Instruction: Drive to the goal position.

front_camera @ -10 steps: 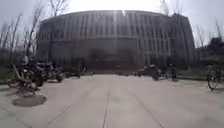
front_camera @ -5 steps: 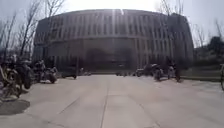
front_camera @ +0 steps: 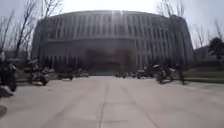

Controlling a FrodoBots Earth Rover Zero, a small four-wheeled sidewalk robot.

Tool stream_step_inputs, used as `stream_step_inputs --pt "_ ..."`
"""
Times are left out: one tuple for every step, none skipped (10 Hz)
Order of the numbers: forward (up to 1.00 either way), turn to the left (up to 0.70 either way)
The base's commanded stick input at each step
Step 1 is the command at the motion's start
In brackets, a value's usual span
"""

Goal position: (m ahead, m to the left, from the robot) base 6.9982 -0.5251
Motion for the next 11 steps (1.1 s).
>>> stream_step_inputs --pt "1.00 0.00" --pt "1.00 0.00" --pt "1.00 0.00" --pt "1.00 0.00" --pt "1.00 0.00" --pt "1.00 0.00" --pt "1.00 0.00" --pt "1.00 0.00" --pt "1.00 0.00" --pt "1.00 0.00" --pt "1.00 0.00"
